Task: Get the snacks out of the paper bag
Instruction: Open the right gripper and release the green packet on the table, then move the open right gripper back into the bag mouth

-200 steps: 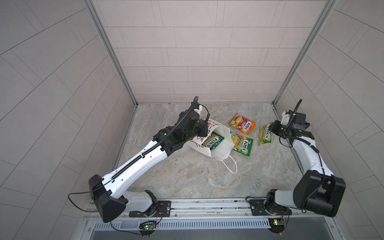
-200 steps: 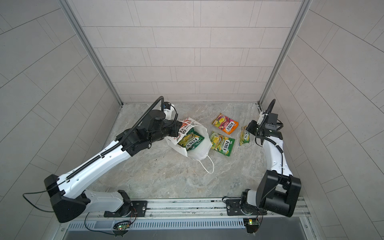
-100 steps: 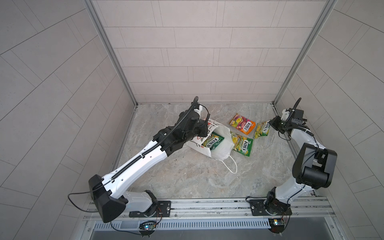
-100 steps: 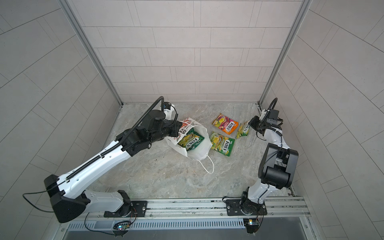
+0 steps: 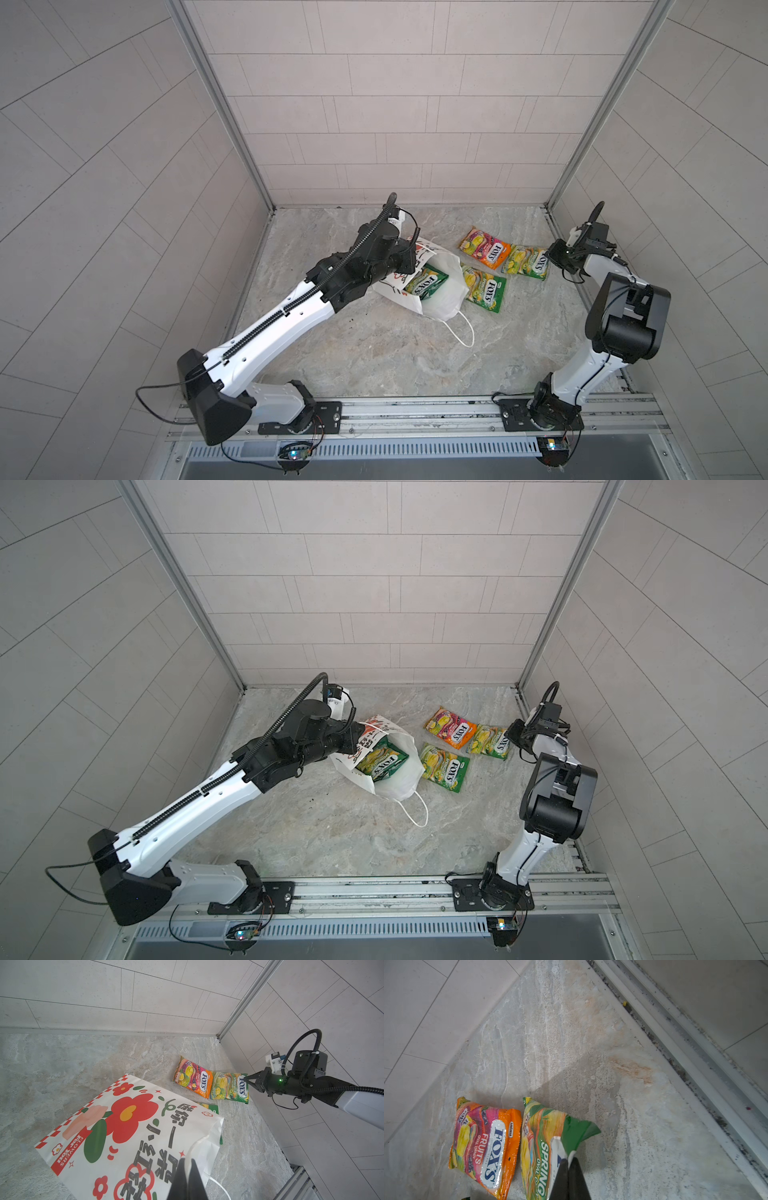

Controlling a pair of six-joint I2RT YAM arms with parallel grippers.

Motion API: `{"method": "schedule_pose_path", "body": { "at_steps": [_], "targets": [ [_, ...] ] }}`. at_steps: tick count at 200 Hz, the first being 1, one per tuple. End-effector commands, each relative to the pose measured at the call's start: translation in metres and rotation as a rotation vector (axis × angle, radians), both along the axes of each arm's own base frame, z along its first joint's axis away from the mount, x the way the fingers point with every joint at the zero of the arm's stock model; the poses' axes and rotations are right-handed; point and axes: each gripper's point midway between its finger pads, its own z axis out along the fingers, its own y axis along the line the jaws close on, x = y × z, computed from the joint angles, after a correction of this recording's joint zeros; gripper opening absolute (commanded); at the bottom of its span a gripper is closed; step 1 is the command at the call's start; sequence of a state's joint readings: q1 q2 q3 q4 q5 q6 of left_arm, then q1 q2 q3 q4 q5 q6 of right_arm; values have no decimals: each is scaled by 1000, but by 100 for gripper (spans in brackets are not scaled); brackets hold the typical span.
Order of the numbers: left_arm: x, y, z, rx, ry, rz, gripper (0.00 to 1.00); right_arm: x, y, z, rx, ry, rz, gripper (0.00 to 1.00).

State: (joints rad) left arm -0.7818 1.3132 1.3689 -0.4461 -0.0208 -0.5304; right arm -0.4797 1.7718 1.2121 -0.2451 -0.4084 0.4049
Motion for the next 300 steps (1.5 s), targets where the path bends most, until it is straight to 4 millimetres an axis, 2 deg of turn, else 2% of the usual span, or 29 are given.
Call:
{"method": "schedule_pose_path", "body": {
  "at_steps": [1,24,35,46,57,85,100,118,158,208,227,254,294,296,300],
  "targets": [
    [-3,3,11,-12,-26,-1,0,-1,-10,-3,-56,41,-4,0],
    [-4,5,12,-8,-28,3,0,-1,-14,-4,-70,71,-4,0],
    [-4,6,11,-7,-27,4,0,-3,-15,-4,-74,88,-6,11],
    [-4,6,12,-8,-28,4,0,-5,-16,-2,-75,99,-12,30],
    [-5,6,11,-8,-27,3,0,-6,-16,1,-75,101,-23,43],
    [-6,7,11,-12,-26,4,0,-16,-12,20,-74,80,-42,62],
    [-6,7,13,-20,-31,2,0,-21,-1,35,-55,37,-29,63],
    [-6,6,14,-23,-31,-1,0,-28,24,48,31,-39,19,63],
    [-8,6,15,-26,-31,-10,0,-52,101,83,203,-224,182,62],
    [-10,4,14,-28,-22,-23,0,-111,212,119,193,-337,442,61],
    [-11,2,14,-32,-17,-30,0,-134,248,122,210,-412,516,60],
    [-12,-1,15,-44,-11,-42,0,-161,282,130,240,-453,632,60],
    [-11,0,16,-48,-15,-36,0,-186,331,122,228,-423,805,55],
    [-11,0,16,-48,-15,-35,0,-188,332,113,222,-405,808,54],
    [-11,0,16,-48,-15,-34,0,-190,337,108,212,-397,822,53]
  ]
}}
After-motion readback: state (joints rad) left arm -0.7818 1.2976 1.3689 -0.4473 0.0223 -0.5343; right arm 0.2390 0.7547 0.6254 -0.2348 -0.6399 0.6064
